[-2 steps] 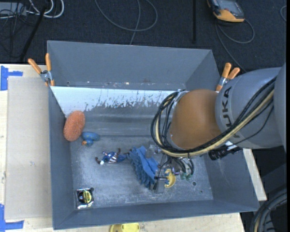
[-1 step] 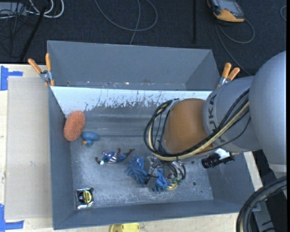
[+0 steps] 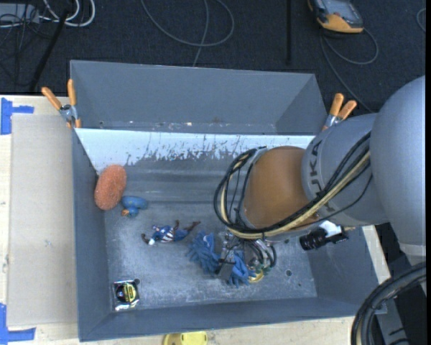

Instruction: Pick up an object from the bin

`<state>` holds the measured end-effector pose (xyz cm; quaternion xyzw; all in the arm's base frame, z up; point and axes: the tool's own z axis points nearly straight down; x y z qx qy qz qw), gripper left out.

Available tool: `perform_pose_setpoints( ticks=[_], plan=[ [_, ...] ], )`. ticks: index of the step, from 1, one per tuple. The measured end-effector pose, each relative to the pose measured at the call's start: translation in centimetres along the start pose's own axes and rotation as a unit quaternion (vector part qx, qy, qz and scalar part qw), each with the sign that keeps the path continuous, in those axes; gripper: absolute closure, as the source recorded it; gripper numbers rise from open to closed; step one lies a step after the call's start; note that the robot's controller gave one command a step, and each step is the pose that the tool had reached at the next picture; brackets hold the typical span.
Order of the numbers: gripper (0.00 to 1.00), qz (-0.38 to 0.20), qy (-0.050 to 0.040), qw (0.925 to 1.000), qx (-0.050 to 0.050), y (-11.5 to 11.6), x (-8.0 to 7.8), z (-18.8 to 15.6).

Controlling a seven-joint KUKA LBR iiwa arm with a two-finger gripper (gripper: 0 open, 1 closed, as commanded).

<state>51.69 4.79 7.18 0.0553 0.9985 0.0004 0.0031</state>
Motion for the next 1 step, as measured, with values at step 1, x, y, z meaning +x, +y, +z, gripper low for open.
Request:
perform_pose_setpoints(
  ticks=[1],
  plan=[
    [1.0,-0.004,0.0046,1.0,0.001,-1.44,-1.2,-18.83]
  ],
)
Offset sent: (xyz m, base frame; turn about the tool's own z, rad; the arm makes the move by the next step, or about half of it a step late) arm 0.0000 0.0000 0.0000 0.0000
